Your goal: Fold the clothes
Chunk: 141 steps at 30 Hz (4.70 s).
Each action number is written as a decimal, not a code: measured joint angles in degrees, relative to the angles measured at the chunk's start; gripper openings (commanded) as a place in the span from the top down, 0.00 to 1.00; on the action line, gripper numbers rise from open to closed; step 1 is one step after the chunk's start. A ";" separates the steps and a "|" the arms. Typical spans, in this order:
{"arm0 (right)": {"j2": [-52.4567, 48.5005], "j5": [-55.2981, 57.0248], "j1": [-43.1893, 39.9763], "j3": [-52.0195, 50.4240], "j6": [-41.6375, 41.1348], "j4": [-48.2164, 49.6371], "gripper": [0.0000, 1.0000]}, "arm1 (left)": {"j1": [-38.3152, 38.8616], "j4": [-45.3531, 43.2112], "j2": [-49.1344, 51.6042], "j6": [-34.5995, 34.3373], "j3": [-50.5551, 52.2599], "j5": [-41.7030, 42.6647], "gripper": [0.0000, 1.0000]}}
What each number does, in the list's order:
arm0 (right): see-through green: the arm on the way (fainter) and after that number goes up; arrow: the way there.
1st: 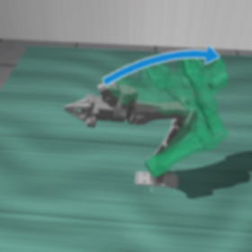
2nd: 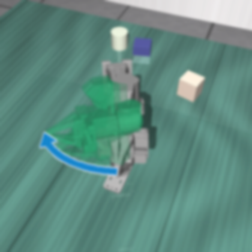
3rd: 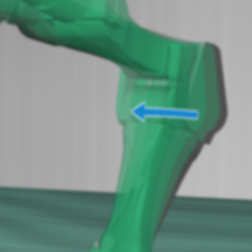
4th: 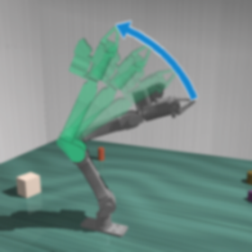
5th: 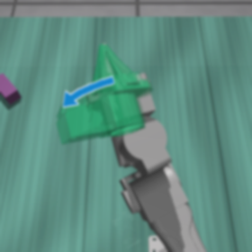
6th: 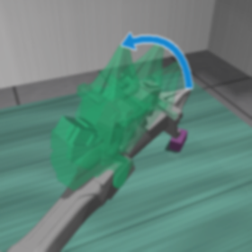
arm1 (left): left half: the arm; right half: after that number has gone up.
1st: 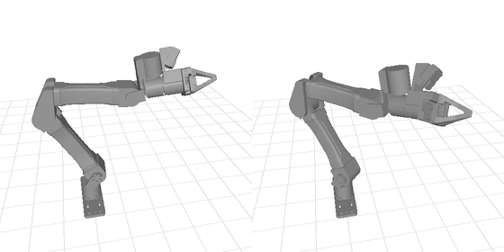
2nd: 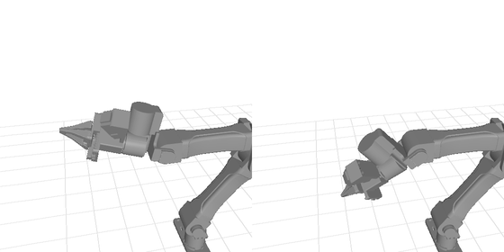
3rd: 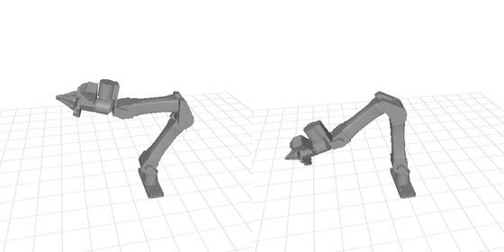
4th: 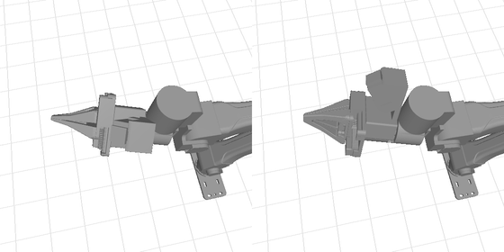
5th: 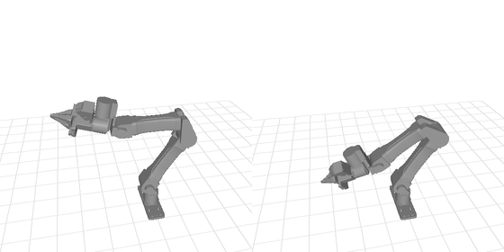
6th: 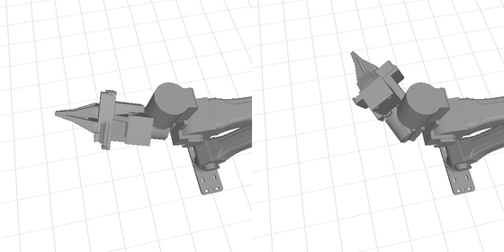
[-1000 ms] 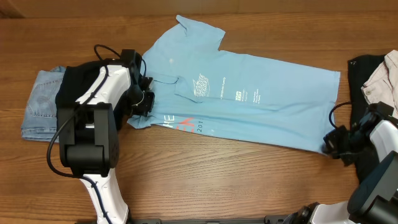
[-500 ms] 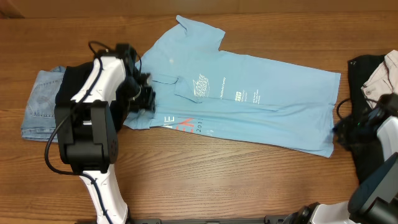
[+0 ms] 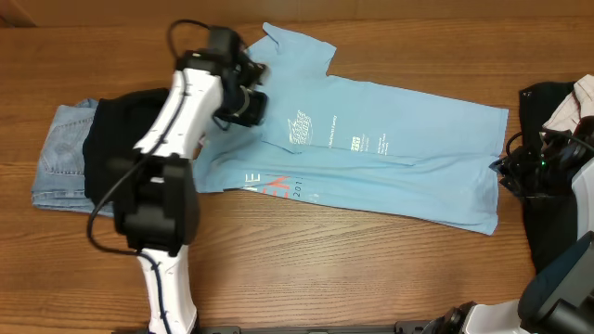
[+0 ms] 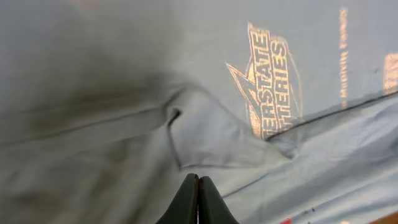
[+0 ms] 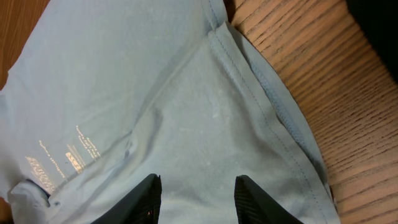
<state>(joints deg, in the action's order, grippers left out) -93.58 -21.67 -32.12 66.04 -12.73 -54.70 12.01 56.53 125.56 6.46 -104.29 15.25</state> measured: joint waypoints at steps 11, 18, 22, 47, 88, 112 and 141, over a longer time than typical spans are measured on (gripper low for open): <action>0.00 -0.42 0.00 0.00 0.37 -0.17 0.58 | 2.64 1.27 6.36 1.66 0.52 -2.99 0.94; 0.00 -0.42 0.00 0.00 0.37 -0.22 0.58 | 2.64 -5.31 6.36 2.93 0.55 -3.41 0.85; 0.00 -0.42 0.00 0.00 0.37 -0.28 0.58 | 2.64 -4.02 6.36 3.02 0.42 -3.50 0.56; 0.00 -0.42 0.00 0.00 0.39 -0.44 0.58 | 2.69 2.21 6.12 4.00 -3.78 -6.25 0.96; 0.00 0.76 5.27 0.00 -3.54 10.19 0.29 | -3.74 -42.07 25.94 -9.94 -20.85 1.29 0.28; -1.86 3.93 5.49 0.02 -3.82 29.46 0.38 | -2.60 -21.64 25.90 -10.36 -27.41 -1.29 0.96; -25.33 8.04 6.19 1.03 -5.20 54.49 0.73 | -2.05 -7.08 20.57 -6.93 -29.22 -0.87 0.56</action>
<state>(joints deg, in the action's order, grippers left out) -118.91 -13.63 -25.93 67.07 -17.93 -0.21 9.96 49.45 146.12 -0.47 -133.51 14.37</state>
